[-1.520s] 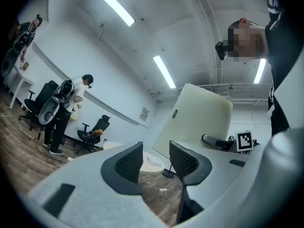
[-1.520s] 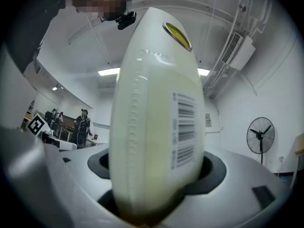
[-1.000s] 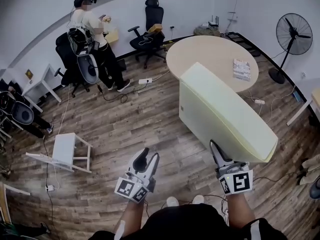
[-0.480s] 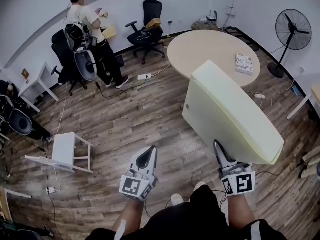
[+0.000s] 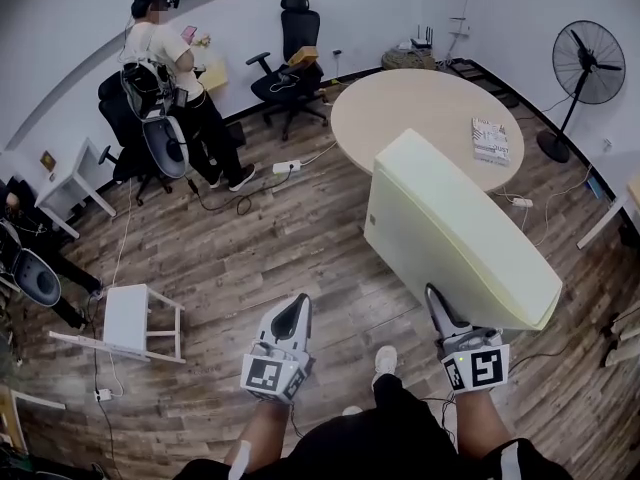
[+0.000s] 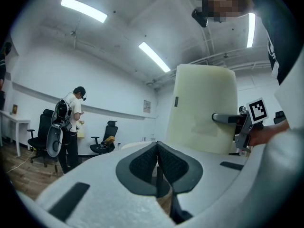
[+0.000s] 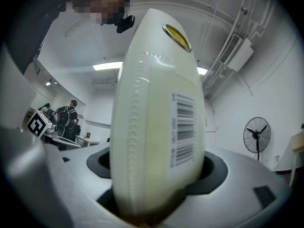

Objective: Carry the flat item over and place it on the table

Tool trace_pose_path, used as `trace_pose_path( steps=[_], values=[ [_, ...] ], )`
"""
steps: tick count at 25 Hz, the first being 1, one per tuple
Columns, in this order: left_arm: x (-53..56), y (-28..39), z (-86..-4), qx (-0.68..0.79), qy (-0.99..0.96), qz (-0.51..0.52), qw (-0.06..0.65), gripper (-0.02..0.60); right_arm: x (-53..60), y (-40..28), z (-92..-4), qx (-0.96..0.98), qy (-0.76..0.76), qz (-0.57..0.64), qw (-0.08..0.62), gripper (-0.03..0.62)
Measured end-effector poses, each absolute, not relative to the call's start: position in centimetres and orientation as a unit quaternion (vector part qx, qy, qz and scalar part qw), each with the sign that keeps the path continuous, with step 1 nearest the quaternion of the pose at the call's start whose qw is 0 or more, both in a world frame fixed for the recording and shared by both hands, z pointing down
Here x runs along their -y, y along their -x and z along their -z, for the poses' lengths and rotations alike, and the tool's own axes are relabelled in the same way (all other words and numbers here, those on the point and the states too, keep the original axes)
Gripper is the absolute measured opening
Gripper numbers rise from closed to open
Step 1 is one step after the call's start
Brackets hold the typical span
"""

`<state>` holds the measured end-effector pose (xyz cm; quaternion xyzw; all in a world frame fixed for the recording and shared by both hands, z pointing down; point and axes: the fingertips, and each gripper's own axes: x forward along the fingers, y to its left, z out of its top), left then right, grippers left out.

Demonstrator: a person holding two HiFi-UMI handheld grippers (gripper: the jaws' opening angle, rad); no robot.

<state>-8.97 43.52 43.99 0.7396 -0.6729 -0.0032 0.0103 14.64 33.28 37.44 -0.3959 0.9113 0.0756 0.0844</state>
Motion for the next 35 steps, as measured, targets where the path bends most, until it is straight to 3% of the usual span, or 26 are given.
trace_pose_path(
  steps=[26, 35],
  values=[
    [-20.2, 5.8, -43.3, 0.660, -0.751, 0.002, 0.020, 0.008, -11.8, -15.8, -37.9, -0.917, 0.385, -0.071, 0.072, 0.370],
    [-14.7, 8.7, -44.0, 0.654, -0.756, 0.003, 0.028, 0.008, -6.5, -13.8, -37.7, -0.912, 0.398, -0.071, 0.072, 0.370]
  ],
)
